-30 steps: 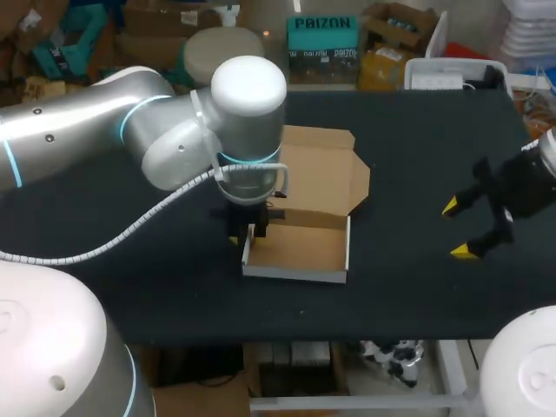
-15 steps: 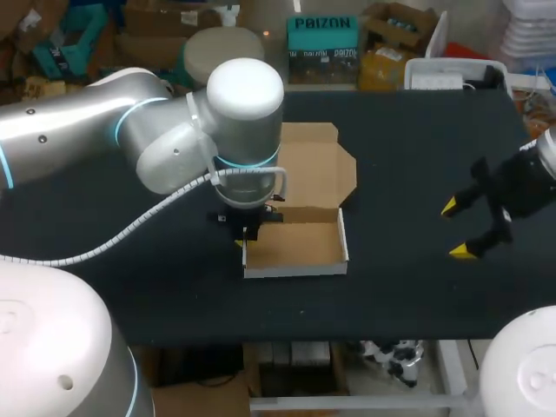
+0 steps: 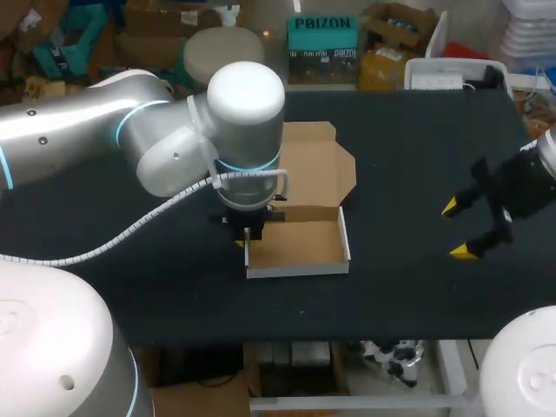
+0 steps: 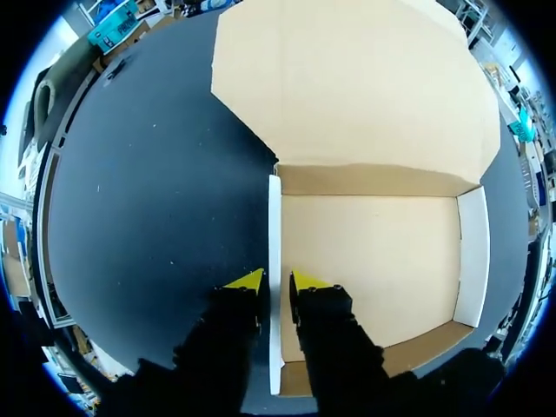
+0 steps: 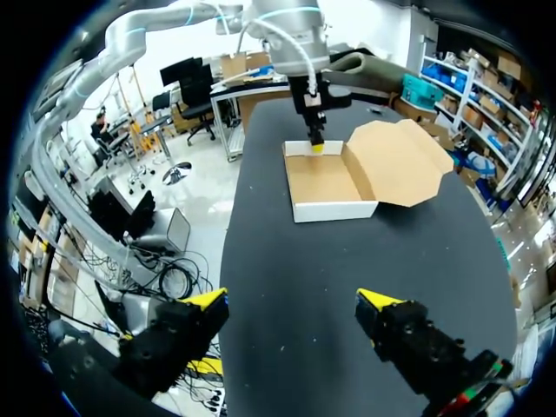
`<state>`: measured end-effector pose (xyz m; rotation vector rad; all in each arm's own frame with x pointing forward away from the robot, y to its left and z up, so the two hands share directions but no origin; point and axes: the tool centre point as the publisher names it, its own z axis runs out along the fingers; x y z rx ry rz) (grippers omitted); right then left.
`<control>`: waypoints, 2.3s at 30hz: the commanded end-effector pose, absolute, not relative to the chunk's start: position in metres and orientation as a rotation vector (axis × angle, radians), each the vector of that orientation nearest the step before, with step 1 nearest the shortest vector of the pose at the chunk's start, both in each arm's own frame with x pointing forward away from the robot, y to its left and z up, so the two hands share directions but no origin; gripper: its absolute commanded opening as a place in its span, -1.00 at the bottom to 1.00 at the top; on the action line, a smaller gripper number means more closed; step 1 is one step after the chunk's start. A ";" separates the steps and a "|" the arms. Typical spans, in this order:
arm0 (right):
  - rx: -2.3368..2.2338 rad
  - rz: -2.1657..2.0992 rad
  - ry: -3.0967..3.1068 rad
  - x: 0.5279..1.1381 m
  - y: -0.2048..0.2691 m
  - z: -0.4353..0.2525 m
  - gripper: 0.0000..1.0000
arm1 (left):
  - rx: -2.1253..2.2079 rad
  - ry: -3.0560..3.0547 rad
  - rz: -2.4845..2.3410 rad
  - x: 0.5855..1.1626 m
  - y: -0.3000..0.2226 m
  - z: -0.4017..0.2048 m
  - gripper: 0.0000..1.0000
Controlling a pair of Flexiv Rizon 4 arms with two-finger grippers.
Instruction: Assemble the packaging by folding the flat box into shape, placing the metal phone stand inside, and closing the box properly
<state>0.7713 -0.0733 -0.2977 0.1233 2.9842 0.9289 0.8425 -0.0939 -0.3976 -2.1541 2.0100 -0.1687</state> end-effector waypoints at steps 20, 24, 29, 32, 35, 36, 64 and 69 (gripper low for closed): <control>0.115 0.949 2.969 0.764 -0.084 -0.287 1.00 | -1.848 2.166 -0.495 0.812 -0.088 -0.339 1.00; 0.120 0.956 2.966 0.762 -0.087 -0.284 1.00 | -1.702 2.255 -0.579 0.800 -0.082 -0.327 1.00; 0.122 0.958 2.965 0.762 -0.088 -0.283 1.00 | -1.548 2.347 -0.613 0.789 -0.075 -0.320 1.00; 0.120 0.960 2.965 0.761 -0.088 -0.281 1.00 | -1.468 2.390 -0.620 0.781 -0.070 -0.317 1.00; 0.122 0.963 2.964 0.760 -0.088 -0.279 1.00 | -1.430 2.420 -0.643 0.774 -0.063 -0.314 1.00; 0.123 0.962 2.964 0.759 -0.088 -0.279 1.00 | -1.429 2.426 -0.651 0.773 -0.060 -0.312 1.00; 0.954 0.837 2.952 0.762 -0.109 -0.240 1.00 | -1.840 2.227 -0.579 0.709 -0.023 -0.228 1.00; 1.118 0.794 2.934 0.763 -0.115 -0.231 1.00 | -1.957 2.179 -0.566 0.708 -0.013 -0.218 1.00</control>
